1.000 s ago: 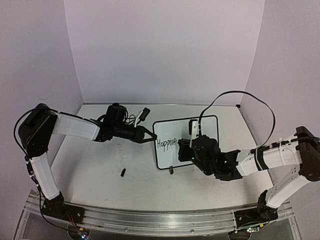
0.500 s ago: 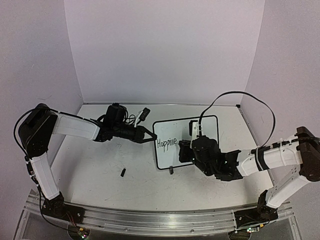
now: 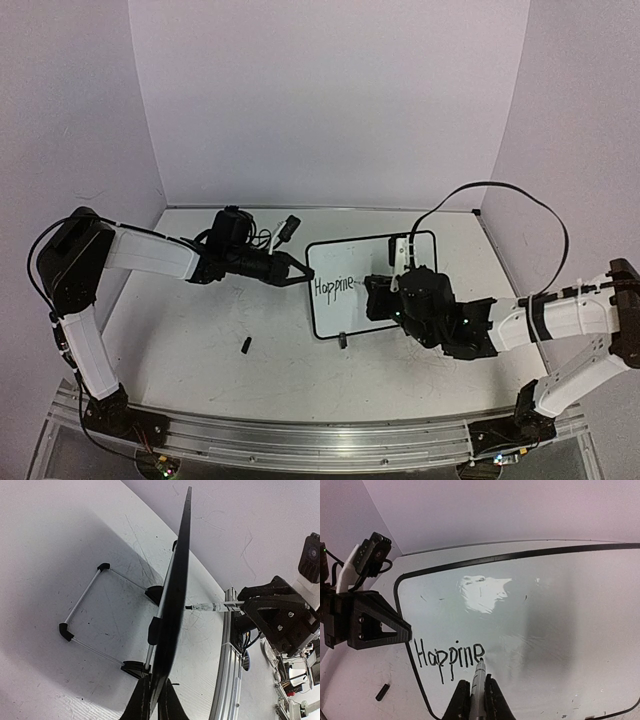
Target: Write a sentence on the whiteboard
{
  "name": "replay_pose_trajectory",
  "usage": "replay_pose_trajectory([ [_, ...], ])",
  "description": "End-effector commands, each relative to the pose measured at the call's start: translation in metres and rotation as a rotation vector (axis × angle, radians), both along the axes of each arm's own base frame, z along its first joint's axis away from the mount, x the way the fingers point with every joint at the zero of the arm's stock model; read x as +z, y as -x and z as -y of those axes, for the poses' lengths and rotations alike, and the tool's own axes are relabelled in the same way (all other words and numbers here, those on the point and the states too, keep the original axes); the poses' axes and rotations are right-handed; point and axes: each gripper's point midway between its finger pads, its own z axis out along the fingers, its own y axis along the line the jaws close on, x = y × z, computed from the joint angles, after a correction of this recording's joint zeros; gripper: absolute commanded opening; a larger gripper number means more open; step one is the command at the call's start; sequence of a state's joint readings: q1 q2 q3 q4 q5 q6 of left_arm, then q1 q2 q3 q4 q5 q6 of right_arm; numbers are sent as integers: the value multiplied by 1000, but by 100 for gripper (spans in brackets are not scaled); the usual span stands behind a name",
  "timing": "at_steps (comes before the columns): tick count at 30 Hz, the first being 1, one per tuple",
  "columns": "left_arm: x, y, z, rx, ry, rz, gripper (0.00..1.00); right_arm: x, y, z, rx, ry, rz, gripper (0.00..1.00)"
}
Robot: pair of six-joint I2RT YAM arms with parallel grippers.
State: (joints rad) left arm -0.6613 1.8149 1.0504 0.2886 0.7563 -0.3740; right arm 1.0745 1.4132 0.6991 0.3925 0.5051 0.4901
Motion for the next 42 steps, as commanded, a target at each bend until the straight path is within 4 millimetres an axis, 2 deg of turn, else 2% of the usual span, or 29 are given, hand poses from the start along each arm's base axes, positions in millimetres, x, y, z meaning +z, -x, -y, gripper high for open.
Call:
replay_pose_trajectory([
  [1, 9, 9, -2, -15, 10, -25, 0, 12, -5, -4, 17, -30, 31, 0],
  [8, 11, 9, -1, -15, 12, -20, 0, 14, -12, 2, -30, -24, 45, 0],
  [15, 11, 9, -1, -16, 12, -19, 0, 11, -16, -3, -30, -21, 47, 0],
  [24, 11, 9, -1, -17, 13, -18, 0, 11, -18, 6, -69, -21, 54, 0],
  [42, 12, 9, -1, -18, 13, -17, 0, 11, -22, 1, -63, -4, 63, 0],
])
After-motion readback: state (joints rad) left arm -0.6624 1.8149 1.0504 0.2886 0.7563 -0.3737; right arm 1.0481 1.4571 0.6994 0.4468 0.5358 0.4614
